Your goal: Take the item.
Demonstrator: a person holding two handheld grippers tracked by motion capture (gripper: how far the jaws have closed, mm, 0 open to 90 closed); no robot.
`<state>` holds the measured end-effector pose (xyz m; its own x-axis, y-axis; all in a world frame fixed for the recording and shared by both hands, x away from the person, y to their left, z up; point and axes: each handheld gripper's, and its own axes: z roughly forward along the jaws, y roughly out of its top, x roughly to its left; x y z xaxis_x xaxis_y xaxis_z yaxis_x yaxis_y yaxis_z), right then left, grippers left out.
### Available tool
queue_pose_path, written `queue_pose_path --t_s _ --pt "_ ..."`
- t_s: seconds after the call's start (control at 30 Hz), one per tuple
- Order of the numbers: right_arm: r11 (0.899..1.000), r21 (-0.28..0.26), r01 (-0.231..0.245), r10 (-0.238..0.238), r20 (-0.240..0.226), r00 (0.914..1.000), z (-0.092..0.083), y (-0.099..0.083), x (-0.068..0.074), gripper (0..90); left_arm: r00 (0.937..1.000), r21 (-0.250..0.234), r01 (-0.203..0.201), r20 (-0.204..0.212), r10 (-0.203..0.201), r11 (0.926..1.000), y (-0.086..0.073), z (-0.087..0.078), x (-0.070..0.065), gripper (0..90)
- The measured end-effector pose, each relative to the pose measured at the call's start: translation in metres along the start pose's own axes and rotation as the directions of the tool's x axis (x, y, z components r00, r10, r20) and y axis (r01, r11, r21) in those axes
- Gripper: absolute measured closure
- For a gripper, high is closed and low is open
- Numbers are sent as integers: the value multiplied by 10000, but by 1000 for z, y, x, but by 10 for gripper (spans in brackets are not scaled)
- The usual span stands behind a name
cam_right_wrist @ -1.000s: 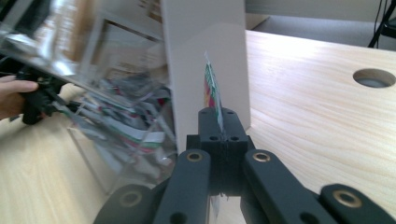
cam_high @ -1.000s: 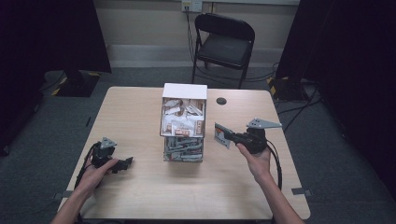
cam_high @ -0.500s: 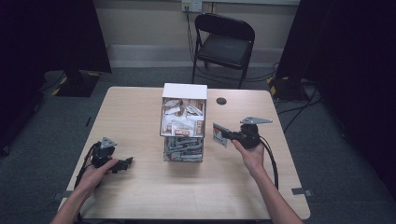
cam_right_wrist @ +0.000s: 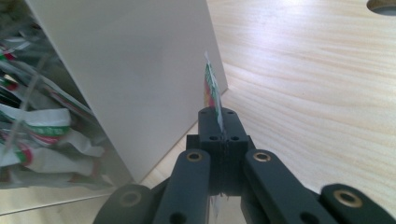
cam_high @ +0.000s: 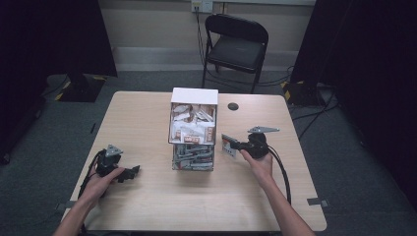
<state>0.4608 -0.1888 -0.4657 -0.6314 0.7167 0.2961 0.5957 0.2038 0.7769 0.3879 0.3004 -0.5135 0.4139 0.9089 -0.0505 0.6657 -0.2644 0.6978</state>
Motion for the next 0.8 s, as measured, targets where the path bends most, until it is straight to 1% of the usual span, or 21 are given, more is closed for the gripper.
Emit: queue_pose_path --t_s 0.07,0.13,0.2,0.27,0.33,0.43,0.53,0.63,0.73,0.8 --pt "10000 28 -16 16 37 10000 2 -2 -2 900 10000 -4 7 1 -7 10000 0 0 0 0" --pt "9998 6 -210 210 25 9998 3 -2 -4 900 10000 -4 8 -4 -8 10000 0 0 0 0" --pt "9998 -9 -174 174 74 9998 4 -2 -5 900 10000 -7 11 -5 -11 10000 0 0 0 0" --pt "9998 102 -144 142 176 9997 7 -5 -7 900 10000 -6 11 -3 -11 10000 0 0 0 0" --pt "9994 83 -327 326 183 9993 9 -6 -11 899 10000 -35 5 6 -5 10000 0 1 0 0" --pt "9996 85 -286 283 317 9991 11 -6 -13 898 10000 -14 -8 15 8 10000 0 0 0 0" --pt "9996 210 -211 200 491 9986 12 -7 -15 897 10000 -27 8 2 -8 10000 0 1 0 0" --pt "9994 200 -284 270 634 9976 14 -7 -19 897 10000 -32 3 -3 -3 10000 0 1 0 0" --pt "9988 314 -373 350 730 9967 16 -9 -22 895 10000 -20 1 -25 -1 10000 0 1 0 0" --pt "9988 357 -330 302 772 9966 16 -9 -24 895 10000 -21 1 -23 -1 10000 0 1 0 0"
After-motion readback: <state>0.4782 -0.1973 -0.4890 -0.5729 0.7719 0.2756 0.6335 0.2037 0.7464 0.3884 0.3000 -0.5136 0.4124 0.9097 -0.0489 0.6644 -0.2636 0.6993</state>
